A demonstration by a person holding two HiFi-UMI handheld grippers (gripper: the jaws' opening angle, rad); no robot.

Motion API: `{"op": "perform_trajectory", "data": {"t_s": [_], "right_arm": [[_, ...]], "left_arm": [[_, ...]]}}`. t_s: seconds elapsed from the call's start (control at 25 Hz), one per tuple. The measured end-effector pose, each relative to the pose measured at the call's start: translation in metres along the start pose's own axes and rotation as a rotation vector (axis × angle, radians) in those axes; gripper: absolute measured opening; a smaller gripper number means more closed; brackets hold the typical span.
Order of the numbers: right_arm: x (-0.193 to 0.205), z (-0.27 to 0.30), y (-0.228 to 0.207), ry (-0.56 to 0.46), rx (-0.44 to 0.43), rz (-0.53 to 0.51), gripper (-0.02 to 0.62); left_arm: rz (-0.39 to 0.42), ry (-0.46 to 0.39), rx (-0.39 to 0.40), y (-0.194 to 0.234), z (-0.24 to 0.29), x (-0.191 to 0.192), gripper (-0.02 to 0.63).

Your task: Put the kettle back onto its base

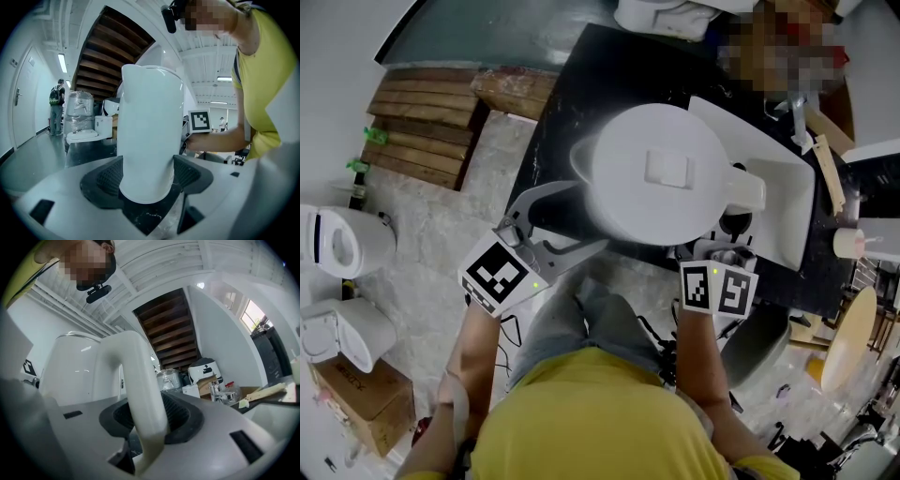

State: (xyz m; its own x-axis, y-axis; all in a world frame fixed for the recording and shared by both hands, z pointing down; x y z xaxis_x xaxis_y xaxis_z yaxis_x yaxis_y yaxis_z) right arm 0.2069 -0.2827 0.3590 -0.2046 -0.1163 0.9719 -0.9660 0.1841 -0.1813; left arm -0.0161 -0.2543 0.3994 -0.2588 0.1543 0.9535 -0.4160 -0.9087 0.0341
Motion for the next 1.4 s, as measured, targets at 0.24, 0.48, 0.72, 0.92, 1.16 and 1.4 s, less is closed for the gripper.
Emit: {"op": "perform_trajectory", "data": {"t_s": [0.24,0.48,0.72,0.92,1.16,1.4], "right_arm": [[0.000,-0.002,0.001,0.013,-0.013,0.005,0.130],[-0.001,-0.005,0.001,0.018,-0.025,0.004,0.143],[-0.001,-0.006,0.001,0.024,-0.032,0.001,0.144],[-0.001,-0.006,0.002,0.026,-0.036,-0.003,0.144],[-0.001,-0.007,0.004,0.033,-0.036,-0.020,0.162],[-0.004,-0.013,0.003,0.045,-0.007,-0.062,0.195]], "left_arm": [[0.006,-0.004,-0.016,-0.001,-0.001,-0.002,0.328],[0.013,-0.032,-0.037,-0.001,-0.004,-0.006,0.328],[0.076,-0.054,-0.064,-0.006,-0.012,-0.016,0.325],[0.008,-0.086,-0.141,-0.006,-0.022,-0.018,0.197],[-0.073,-0.105,-0.224,-0.009,-0.028,-0.014,0.011],[-0.060,-0.101,-0.236,-0.014,-0.027,-0.017,0.011]]}}
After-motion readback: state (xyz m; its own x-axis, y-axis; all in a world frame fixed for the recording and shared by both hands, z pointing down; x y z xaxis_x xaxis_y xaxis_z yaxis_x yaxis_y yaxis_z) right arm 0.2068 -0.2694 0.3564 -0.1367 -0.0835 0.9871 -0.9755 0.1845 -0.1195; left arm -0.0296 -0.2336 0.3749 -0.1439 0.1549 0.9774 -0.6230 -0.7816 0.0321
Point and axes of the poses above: the fingertips, and each gripper's own axes: z forward along the fingers, y to its left, x out of its underside, the point moved 6 cm from there along -z, backward along the fingers, and after that the axes turned 5 degrees about z, right-handed, at the moved point
